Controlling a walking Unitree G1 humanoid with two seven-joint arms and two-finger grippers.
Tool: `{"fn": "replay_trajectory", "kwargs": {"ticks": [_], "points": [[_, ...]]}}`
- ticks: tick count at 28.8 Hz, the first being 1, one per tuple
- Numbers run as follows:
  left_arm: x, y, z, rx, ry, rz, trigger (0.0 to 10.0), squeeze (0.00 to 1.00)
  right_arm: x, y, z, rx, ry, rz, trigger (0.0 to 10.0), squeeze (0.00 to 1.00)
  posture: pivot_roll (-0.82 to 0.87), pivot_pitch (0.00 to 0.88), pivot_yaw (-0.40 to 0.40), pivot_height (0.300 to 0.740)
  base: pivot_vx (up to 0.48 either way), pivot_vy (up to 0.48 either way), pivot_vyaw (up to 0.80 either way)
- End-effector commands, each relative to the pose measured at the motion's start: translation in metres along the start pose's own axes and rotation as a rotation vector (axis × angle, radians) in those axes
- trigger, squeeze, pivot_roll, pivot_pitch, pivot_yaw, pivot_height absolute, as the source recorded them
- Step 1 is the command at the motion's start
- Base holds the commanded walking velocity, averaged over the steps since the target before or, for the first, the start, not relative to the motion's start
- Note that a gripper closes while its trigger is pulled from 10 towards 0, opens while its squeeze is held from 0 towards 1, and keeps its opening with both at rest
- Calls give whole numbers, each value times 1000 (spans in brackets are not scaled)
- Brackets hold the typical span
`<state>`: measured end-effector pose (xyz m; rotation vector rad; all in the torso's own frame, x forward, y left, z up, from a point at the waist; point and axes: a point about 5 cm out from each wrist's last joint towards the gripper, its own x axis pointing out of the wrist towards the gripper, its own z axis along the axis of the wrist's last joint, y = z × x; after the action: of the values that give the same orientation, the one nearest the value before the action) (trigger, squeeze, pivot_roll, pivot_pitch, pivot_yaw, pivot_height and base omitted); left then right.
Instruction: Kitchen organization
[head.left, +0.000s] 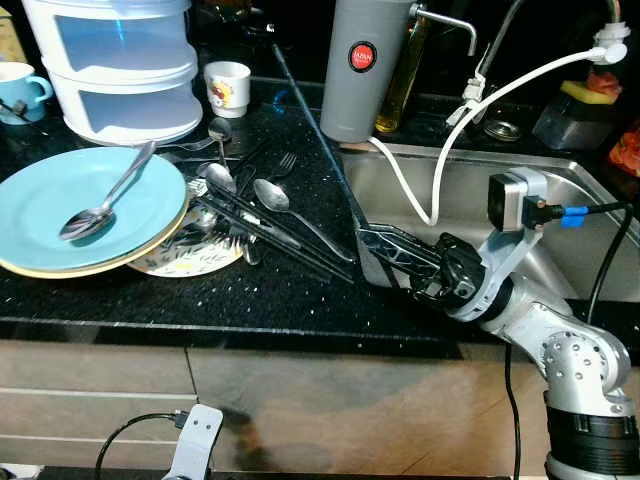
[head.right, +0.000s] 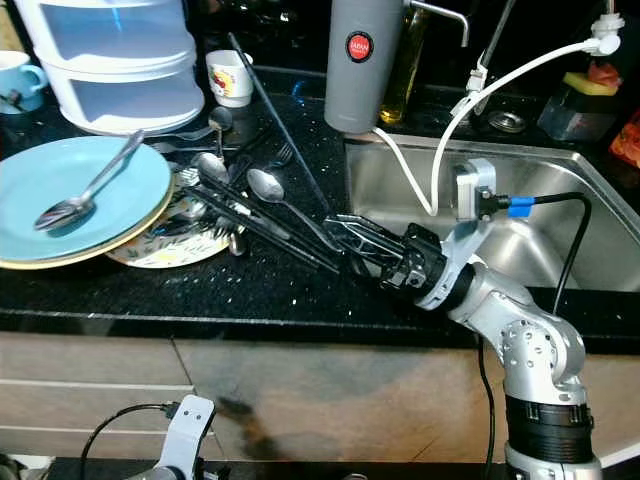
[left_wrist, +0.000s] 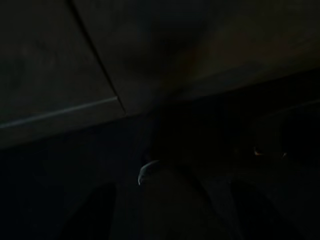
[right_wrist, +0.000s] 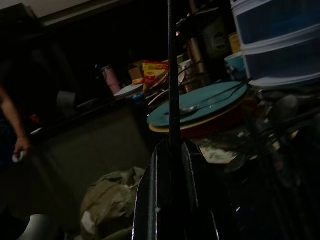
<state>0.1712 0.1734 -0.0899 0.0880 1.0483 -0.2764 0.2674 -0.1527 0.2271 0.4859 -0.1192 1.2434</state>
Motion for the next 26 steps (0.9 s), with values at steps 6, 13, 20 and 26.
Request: {"fn": "replay_trajectory", "kwargs": {"ticks": [6,13,20,26], "points": [[0,1,-1,-9,0,22,10000,0,-2,-1,0,-15,13,-18,10000,0,80,24,-65,740,0,0,0],[-1,3,-1,-14,-1,27,10000,0,-2,-1,-1,-15,15,-19,10000,0,83,23,-66,740,0,0,0],[-1,6,-2,-43,3,46,10000,0,-1,-1,-2,-12,18,-16,10000,0,85,25,-67,740,0,0,0],[-2,8,-4,-50,14,42,10000,0,-1,-2,-3,-12,27,-18,10000,0,83,26,-67,740,0,-457,0]]}}
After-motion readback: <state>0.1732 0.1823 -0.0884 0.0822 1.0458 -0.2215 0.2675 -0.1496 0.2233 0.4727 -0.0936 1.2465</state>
